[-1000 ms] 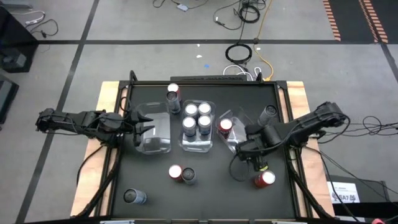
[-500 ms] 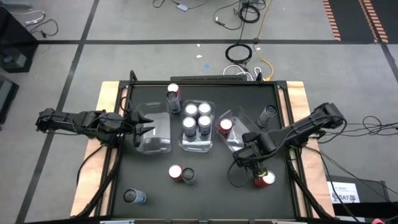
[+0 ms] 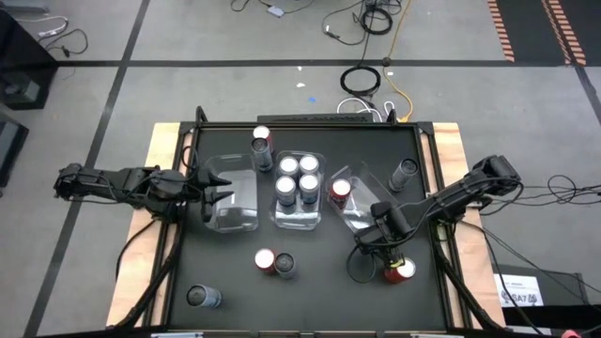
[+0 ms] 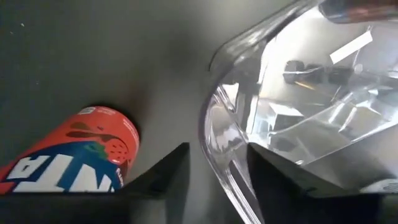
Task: Sort soda cans
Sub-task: Adjust the right transparent bin
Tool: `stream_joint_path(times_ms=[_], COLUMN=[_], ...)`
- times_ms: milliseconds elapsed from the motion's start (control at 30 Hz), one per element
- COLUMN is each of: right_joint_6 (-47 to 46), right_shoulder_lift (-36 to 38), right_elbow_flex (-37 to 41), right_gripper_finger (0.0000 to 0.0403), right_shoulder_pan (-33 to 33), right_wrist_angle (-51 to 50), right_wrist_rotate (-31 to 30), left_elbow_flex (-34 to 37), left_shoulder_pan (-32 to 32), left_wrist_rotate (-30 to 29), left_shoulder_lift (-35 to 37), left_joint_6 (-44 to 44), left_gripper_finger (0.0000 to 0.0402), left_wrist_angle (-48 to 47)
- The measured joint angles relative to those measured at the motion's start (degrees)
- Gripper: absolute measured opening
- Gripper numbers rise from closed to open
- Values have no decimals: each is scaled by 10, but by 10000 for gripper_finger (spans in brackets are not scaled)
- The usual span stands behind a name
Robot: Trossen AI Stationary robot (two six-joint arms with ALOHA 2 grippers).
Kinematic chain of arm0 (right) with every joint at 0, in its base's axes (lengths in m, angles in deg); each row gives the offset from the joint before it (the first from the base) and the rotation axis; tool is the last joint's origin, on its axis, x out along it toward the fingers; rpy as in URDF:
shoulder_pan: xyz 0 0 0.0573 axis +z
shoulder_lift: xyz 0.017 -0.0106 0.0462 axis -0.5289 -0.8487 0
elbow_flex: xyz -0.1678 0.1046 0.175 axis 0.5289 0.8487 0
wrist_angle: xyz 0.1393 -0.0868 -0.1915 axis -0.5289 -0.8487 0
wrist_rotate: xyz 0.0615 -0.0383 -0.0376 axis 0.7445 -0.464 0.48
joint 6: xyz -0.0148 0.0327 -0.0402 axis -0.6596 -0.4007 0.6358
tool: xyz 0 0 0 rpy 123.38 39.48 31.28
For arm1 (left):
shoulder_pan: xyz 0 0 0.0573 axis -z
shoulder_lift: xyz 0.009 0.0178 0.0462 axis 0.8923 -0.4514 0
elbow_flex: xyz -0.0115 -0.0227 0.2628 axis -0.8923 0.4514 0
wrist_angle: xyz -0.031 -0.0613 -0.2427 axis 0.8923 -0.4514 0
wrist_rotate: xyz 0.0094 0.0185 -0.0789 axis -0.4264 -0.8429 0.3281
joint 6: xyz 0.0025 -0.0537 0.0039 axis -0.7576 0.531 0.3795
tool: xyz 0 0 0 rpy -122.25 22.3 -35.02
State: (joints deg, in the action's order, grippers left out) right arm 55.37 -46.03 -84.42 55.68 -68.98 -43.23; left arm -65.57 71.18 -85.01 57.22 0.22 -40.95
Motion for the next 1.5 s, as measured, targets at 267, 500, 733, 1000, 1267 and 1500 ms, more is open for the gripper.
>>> stream_joint_path(times_ms=[267, 500, 733, 1000, 1267, 1500], right_joint_6=[19, 26, 24, 8, 6, 39], right_shoulder_lift=[0, 1, 1, 0, -36, -129], right_elbow_flex=[3, 3, 3, 3, -18, -121], right_gripper_finger=[16, 6, 2, 1, 1, 0], right_shoulder_pan=[1, -1, -3, -36, -84, -113], right_wrist_angle=[6, 29, 78, 168, 218, 150], right_wrist_rotate=[-5, -8, -4, 1, -3, -5], left_elbow_flex=[0, 0, 0, 0, 0, 0], left_shoulder_pan=[0, 0, 0, 0, 0, 0], left_wrist_rotate=[0, -11, -14, -16, -36, -37], left_shoulder_lift=[0, 0, 0, 0, 0, 0], left_joint_6=[-1, -6, -6, -9, -50, -50], left_gripper_finger=[155, 155, 155, 155, 155, 155], left_wrist_angle=[0, 0, 0, 0, 0, 0])
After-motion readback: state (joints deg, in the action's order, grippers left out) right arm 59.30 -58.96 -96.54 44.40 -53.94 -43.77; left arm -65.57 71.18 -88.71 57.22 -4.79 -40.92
